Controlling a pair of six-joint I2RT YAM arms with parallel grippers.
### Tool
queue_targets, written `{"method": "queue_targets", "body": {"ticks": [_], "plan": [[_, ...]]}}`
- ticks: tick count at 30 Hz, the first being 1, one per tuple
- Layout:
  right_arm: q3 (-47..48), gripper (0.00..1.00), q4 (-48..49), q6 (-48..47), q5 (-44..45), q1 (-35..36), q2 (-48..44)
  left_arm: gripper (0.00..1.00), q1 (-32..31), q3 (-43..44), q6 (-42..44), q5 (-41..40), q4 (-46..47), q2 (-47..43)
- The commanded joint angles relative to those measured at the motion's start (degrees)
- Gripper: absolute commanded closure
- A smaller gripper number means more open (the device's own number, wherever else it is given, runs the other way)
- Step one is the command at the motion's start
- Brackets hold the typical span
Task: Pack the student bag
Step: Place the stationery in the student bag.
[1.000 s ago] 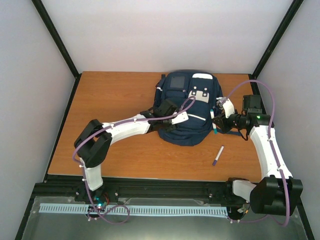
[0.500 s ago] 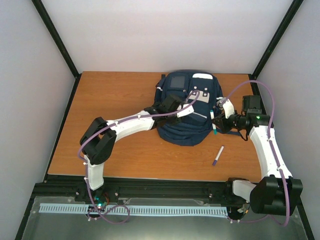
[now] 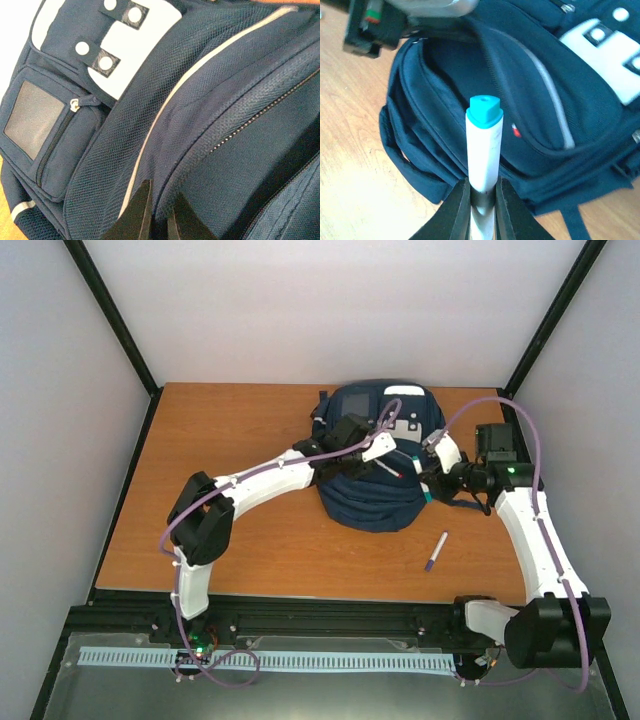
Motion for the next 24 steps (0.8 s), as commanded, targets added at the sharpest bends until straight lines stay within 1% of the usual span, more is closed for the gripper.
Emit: {"method": "queue_targets", "body": {"ticks": [1, 5, 8, 9, 16, 20, 24], "plan": [[2.9, 0.94, -1.7, -6.7, 2.4, 5.7, 1.4, 0.99, -0.3, 10.1, -7.6, 4.1, -3.6, -0.1], [3.4, 0.94, 0.1, -11.0, 7.8, 11.0, 1.3, 0.99, 0.2, 13.0, -11.1, 7.3, -6.0, -1.1], [4.9, 0.94, 0.4, -13.9, 11.6, 13.9, 2.4, 0.99, 1.3, 15.4, -12.4, 9.6, -8.3, -1.1], [5.4, 0.94, 0.5, -14.9, 12.9, 15.8, 2.7, 0.99, 1.7, 15.8, -12.8, 10.1, -8.4, -1.2], [6.4, 0.94, 3.4, -22.1, 23.8, 22.5, 4.8, 0.99, 3.1, 17.4, -14.9, 10.7, -11.5, -1.3], [4.4, 0.95, 7.8, -26.9, 30.1, 25.6, 5.8, 0.99, 4.4, 17.4, -16.9, 13.6, -11.5, -1.5], [3.0, 0.95, 12.8, -29.6, 34.4, 27.6, 7.3, 0.99, 5.5, 17.8, -18.1, 15.8, -11.6, -1.6]]}}
